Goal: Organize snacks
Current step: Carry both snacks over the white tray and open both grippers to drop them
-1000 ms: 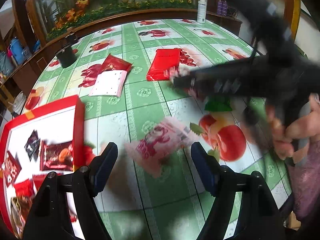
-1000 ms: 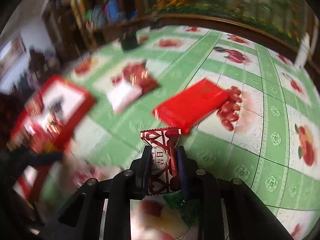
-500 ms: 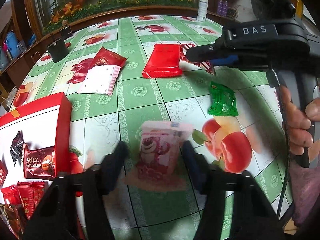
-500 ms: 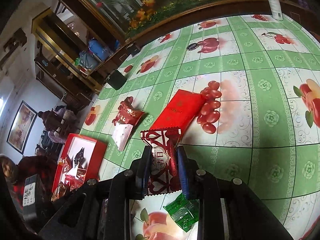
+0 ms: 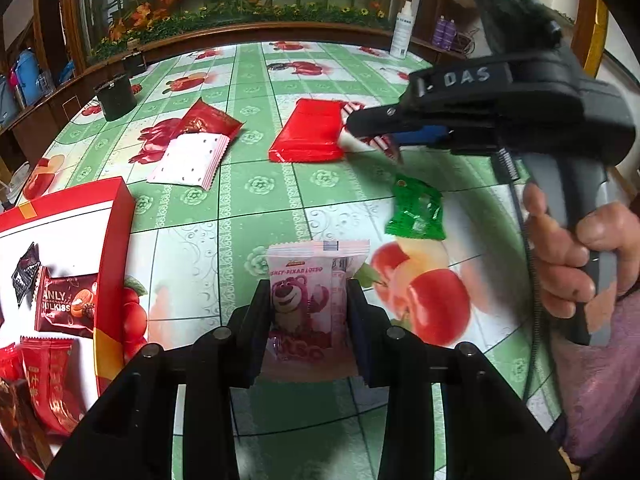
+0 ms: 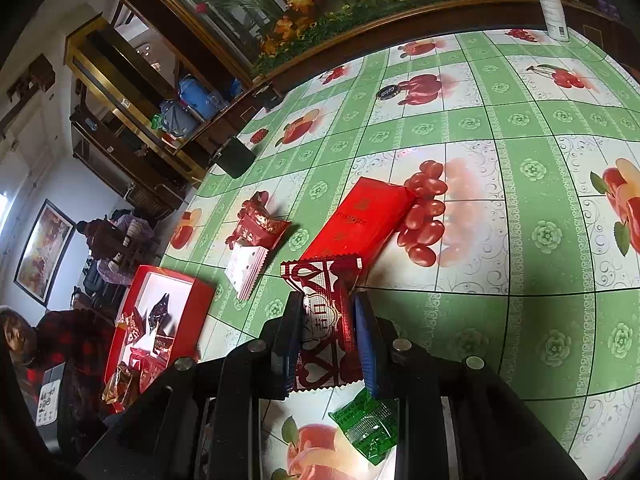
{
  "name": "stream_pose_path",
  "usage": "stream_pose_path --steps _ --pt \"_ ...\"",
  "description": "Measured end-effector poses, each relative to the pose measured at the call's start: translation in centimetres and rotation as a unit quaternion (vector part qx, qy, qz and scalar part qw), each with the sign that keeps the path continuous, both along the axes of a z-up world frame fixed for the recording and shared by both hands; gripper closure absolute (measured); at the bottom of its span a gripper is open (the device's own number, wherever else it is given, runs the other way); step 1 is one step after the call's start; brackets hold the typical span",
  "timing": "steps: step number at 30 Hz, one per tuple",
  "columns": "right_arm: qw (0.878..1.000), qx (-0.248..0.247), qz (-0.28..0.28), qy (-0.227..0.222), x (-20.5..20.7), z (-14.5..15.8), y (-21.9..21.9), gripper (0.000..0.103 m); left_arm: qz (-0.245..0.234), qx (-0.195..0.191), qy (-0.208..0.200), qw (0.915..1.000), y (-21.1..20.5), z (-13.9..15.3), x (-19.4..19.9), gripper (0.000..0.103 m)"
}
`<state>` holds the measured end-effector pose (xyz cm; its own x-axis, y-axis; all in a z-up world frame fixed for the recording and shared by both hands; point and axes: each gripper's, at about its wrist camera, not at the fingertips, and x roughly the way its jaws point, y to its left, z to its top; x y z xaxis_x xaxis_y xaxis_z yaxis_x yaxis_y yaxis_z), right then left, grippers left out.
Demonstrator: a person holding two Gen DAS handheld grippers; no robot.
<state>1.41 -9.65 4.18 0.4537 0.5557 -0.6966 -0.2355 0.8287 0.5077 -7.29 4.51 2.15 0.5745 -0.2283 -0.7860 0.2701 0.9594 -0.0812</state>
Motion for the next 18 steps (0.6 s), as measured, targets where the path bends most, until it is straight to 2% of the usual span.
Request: stream_pose_path --steps 10,18 --pt "1.0 0.005 0.0 -0.001 -0.1 0.1 -0.1 0.077 0.015 -0.02 -0.026 0.9994 0.2 1.8 -0.7 0.07" --pt "0.996 0.079 0.031 0.014 0.0 0.1 -0.1 0.077 0.032 -0.021 -0.037 0.9986 0.9 2.5 -1.2 0.07"
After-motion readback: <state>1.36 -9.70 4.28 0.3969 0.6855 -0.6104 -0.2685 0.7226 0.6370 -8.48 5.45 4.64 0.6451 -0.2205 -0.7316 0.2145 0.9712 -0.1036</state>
